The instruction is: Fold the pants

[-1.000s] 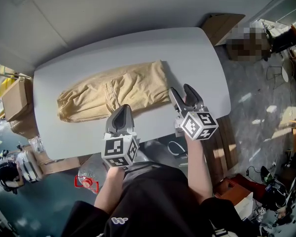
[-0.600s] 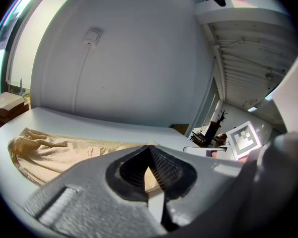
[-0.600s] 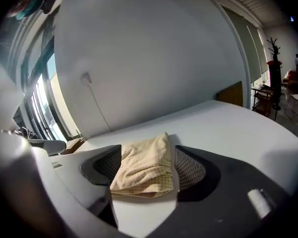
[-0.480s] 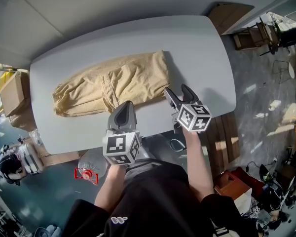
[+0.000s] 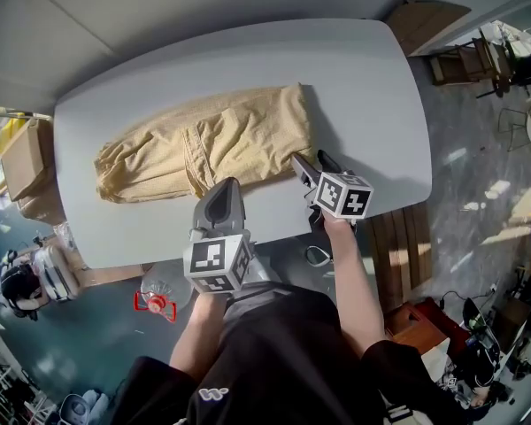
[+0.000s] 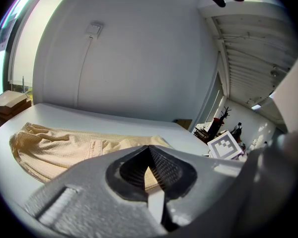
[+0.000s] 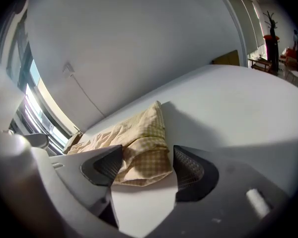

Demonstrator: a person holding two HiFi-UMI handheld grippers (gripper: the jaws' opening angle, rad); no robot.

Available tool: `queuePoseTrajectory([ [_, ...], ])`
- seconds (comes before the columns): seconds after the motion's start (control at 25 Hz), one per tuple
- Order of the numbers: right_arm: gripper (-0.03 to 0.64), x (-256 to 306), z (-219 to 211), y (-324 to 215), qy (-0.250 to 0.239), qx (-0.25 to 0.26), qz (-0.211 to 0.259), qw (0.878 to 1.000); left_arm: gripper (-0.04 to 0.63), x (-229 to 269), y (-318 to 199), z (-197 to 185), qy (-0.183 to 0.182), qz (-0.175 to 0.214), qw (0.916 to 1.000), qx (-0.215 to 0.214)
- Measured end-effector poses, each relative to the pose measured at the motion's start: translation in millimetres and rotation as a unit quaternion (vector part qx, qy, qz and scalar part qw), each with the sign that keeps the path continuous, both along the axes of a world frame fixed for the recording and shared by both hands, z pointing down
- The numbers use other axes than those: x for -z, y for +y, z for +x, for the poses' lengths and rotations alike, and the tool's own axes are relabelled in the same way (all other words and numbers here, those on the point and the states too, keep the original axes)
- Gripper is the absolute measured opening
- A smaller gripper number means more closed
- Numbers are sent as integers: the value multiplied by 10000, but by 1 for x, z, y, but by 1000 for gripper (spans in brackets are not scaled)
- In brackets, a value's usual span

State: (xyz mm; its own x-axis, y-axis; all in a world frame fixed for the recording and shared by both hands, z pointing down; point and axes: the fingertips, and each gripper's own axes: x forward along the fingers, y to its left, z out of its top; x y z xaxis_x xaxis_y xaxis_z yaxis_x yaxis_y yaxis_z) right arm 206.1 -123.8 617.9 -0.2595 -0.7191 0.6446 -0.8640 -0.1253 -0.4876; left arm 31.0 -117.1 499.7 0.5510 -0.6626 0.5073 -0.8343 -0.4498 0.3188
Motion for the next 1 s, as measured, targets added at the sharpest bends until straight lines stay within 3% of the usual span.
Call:
queuePoseTrajectory([
  [0.2,282,-11,-2,5,-125,-11,-199,9997,0,-1,3,-2,-12,-28,10000,79],
  [0.32,159,-10,-7,6,-426,54,-225,9988,0,1,4,-3,-28,-18,9999,115],
  [0.44,99,-7,-12,5,-593,111,-227,9979,0,4,2,-6,-32,43,9999,120],
  [0.72,74,-2,4,13,-472,-158,-144,9987,0,4,3,-4,-21,60,10000,-6],
  [1.0,74,3,73,49,-236,-739,-172,9968,0,8,9,40,86,68,9992,-380],
])
